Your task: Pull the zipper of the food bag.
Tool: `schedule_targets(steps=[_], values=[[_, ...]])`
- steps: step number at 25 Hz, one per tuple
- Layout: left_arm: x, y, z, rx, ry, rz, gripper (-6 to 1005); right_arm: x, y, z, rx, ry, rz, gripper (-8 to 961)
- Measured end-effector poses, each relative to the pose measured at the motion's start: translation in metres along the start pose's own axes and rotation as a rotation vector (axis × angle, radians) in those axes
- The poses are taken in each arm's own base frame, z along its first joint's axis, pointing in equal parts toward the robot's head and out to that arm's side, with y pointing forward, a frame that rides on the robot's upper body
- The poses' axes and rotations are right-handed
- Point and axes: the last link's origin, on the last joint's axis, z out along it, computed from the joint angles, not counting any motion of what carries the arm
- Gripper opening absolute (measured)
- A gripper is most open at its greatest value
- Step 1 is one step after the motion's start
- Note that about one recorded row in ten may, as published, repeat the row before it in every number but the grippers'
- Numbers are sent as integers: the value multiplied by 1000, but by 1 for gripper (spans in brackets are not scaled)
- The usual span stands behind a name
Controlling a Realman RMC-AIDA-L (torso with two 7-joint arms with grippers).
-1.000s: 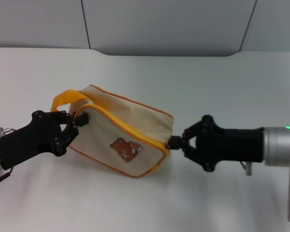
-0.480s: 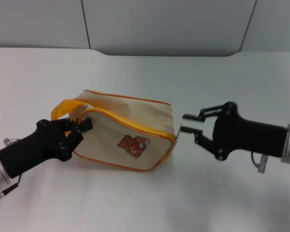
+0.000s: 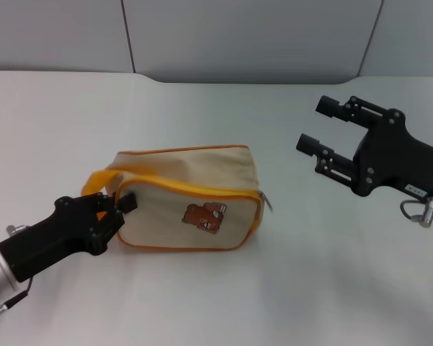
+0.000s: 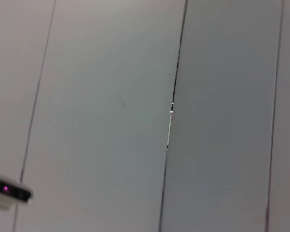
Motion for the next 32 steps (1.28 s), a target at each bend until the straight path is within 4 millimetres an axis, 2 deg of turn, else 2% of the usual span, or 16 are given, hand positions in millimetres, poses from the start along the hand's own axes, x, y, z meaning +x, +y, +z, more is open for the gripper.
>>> schedule_targets(steps=[5,8,9,11,12,14,15,17,22,27,32], values=[[13,-3,-27,-30,45,23,160,-5,6,-8,-60,-4,184,548],[32,7,-45,-171,93,51,218,-3,13,-15,-133,45,278,669],[35,11,-47,-212,94,55,237,-1,17,-16,-167,75,305,716],[39,18,-48,-317,68,54,276,3,27,-18,-245,137,329,747],[38,26,-42,-409,5,36,295,5,33,-19,-291,164,335,762],[35,29,-38,-450,-35,27,334,7,42,-22,-366,206,346,793],[33,31,-33,-476,-74,23,400,8,43,-22,-381,218,350,808],[26,34,-23,-501,-148,23,532,10,45,-22,-406,248,356,812],[23,35,-21,-500,-158,30,773,13,47,-23,-421,279,360,817],[23,35,-21,-502,-157,37,823,14,47,-23,-419,280,354,817],[23,35,-21,-502,-159,36,823,17,46,-21,-404,294,343,817]])
